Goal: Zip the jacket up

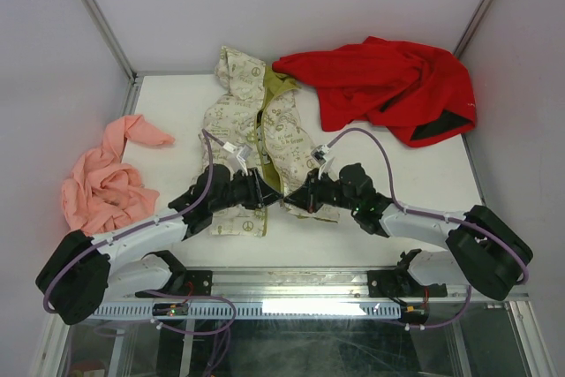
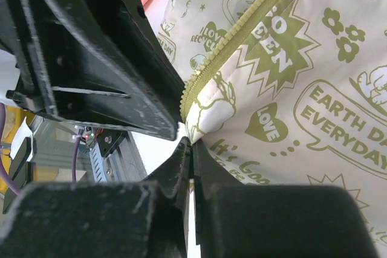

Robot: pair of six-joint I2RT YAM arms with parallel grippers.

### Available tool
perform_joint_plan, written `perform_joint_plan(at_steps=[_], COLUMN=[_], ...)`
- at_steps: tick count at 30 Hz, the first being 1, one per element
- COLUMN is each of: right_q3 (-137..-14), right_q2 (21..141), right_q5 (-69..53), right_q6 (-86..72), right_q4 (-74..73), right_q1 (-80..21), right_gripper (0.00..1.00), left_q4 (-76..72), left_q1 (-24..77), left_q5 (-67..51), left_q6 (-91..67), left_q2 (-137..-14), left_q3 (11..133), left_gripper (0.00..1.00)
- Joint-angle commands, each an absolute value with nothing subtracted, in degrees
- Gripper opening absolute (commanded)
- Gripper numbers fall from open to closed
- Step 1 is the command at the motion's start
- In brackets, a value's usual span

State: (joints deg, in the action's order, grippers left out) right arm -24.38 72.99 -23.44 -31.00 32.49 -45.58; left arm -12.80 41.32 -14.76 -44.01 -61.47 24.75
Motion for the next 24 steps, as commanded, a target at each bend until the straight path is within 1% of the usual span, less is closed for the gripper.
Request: perform_joint_plan(at_steps=[1,5,8,11,16,19,24], right_q3=[-24.0,-23.7,-23.4,-23.2,-22.6,-22.1,-21.0], right_q2=[71.7,71.0,70.7,70.5,70.3,69.8,68.9], right_q5=[-24.0,-22.9,-22.3,-22.1,-20.9,-20.9,-21.1], right_q6=[-30.5,-30.5,-30.7,-31.4,-31.9,-31.7,-30.6], right_q4=[38.2,38.3,38.8,40.4,42.4,42.9,44.3], right_q1=[-45.5,-45.4,-45.0,-44.7,-44.0,-43.4,-43.2], right_gripper=[0.00,0.00,0.00,0.00,0.00,0.00,0.00], left_q4=[-14.1,-14.3,-14.3,-14.3,-14.5,-15.4,-17.7], left_q1=[41.8,41.8,41.8,41.9,41.9,41.9,42.0], left_q5=[-14.6,-16.0,-16.9,-17.7,-17.7,-16.0,-15.4], left_q6=[-44.6,-45.4,-46.3,-47.1,-48.5,-49.9,-50.9], left_q2=[-63.7,-64.5,-64.4,-64.8,-63.9,-60.7,-57.4], left_q3=[25.3,24.5,23.1,21.8,20.7,19.2,18.8], left_gripper=[0.24,0.16,0.14,0.15,0.20,0.30,0.43])
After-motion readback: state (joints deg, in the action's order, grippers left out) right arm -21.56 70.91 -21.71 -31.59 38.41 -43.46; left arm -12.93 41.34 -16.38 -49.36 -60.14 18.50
